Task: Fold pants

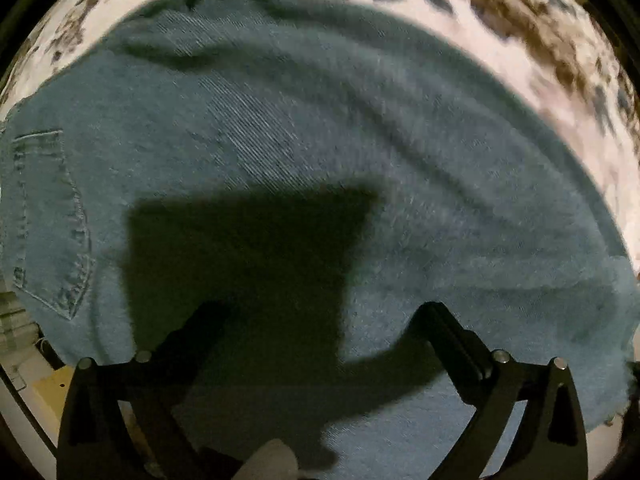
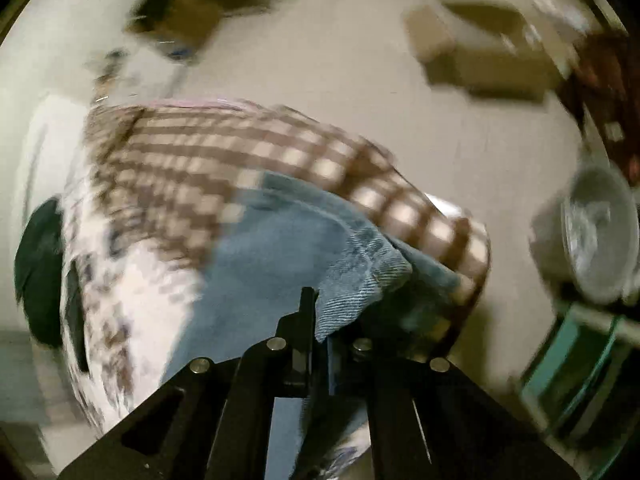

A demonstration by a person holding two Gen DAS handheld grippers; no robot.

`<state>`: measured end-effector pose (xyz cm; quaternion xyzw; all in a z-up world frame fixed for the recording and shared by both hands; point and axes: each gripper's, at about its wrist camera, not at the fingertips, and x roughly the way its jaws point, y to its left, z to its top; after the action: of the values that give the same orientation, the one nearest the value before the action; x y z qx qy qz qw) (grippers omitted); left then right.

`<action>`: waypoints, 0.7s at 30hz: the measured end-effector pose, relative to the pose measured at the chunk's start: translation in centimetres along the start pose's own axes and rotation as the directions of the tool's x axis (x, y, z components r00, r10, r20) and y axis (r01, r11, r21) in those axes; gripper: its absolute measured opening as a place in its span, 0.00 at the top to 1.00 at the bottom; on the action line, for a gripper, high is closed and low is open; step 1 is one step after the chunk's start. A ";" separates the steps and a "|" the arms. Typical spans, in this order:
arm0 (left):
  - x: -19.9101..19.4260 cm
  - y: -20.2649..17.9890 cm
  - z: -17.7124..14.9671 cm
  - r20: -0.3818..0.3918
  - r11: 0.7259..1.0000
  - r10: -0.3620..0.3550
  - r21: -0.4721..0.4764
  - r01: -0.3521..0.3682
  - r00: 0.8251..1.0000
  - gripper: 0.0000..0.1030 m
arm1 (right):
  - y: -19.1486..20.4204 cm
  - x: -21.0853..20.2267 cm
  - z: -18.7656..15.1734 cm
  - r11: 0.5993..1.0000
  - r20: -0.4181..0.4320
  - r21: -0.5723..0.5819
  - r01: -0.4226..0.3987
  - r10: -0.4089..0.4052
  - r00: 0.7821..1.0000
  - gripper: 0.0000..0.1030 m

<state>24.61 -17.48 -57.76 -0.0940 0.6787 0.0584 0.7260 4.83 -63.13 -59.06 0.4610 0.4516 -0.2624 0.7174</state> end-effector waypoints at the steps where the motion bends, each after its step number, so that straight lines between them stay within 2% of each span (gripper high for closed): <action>1: -0.4 0.4 0.9 0.024 1.000 0.001 -0.001 -0.001 1.000 0.00 | 1.1 -1.7 -0.1 0.999 0.032 -0.035 -0.033 0.034 0.999 0.96; 4: -2.5 -0.6 1.0 0.089 1.000 -0.002 0.008 0.002 0.996 0.00 | 3.7 -6.7 -0.7 0.984 0.129 -0.139 -0.110 0.128 0.983 0.96; 6: -2.8 -1.2 1.2 0.106 1.000 -0.003 0.016 0.001 0.994 0.00 | 3.9 -8.2 -0.9 0.974 0.175 -0.207 -0.091 0.128 0.976 0.96; 7: -2.6 -1.7 0.7 0.103 1.000 -0.001 0.023 -0.001 0.995 0.00 | 3.1 -7.6 -0.9 0.975 0.181 -0.211 -0.063 0.102 0.978 0.96; 8: -2.2 -2.0 0.6 0.094 1.000 0.007 0.028 -0.010 0.996 0.00 | 2.2 -7.1 -0.7 0.979 0.173 -0.200 -0.048 0.084 0.981 0.96; 10: -1.0 -2.8 0.5 0.068 0.998 0.037 0.045 -0.040 0.997 0.00 | -0.4 -3.5 -0.6 0.979 0.120 -0.199 0.034 -0.010 0.993 0.95; 12: -0.1 -4.1 0.7 0.052 0.996 0.063 0.057 -0.066 0.997 0.00 | -3.2 0.2 -0.3 0.977 0.025 -0.181 0.113 -0.110 0.994 0.87; 13: 0.2 -4.5 0.8 0.042 0.995 0.076 0.061 -0.079 0.996 0.00 | -5.3 2.3 -0.1 0.979 -0.065 -0.140 0.150 -0.160 0.985 0.83; 14: 0.2 -4.9 0.9 0.032 0.995 0.082 0.061 -0.084 0.996 0.00 | -6.1 2.8 0.0 0.982 -0.096 -0.113 0.150 -0.162 0.982 0.81; 15: 0.1 -5.2 0.9 0.022 0.994 0.091 0.062 -0.092 0.996 0.00 | -6.5 2.5 0.1 0.988 -0.095 -0.079 0.136 -0.143 0.985 0.74; 16: 0.0 -5.0 0.9 0.017 0.993 0.100 0.064 -0.101 0.995 0.00 | -5.9 1.6 0.2 0.980 -0.069 -0.078 0.183 -0.188 0.980 0.61; 17: -0.2 -5.4 0.8 0.015 0.992 0.105 0.067 -0.106 0.994 0.00 | -5.1 0.6 0.2 0.973 -0.054 -0.086 0.213 -0.218 0.974 0.61; 19: -1.1 -6.5 1.0 0.014 0.988 0.132 0.077 -0.133 0.991 0.00 | -2.5 -1.3 -0.3 0.984 -0.052 -0.074 0.160 -0.164 0.985 0.57; 21: -1.8 -7.6 1.6 0.016 0.986 0.144 0.080 -0.145 0.989 0.00 | 0.9 -1.4 -1.5 0.990 -0.120 -0.080 0.119 -0.128 0.984 0.56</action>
<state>27.60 -24.43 -55.40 -0.0147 0.6820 0.0837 0.7264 4.32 -61.44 -57.66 0.4213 0.5327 -0.2606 0.6862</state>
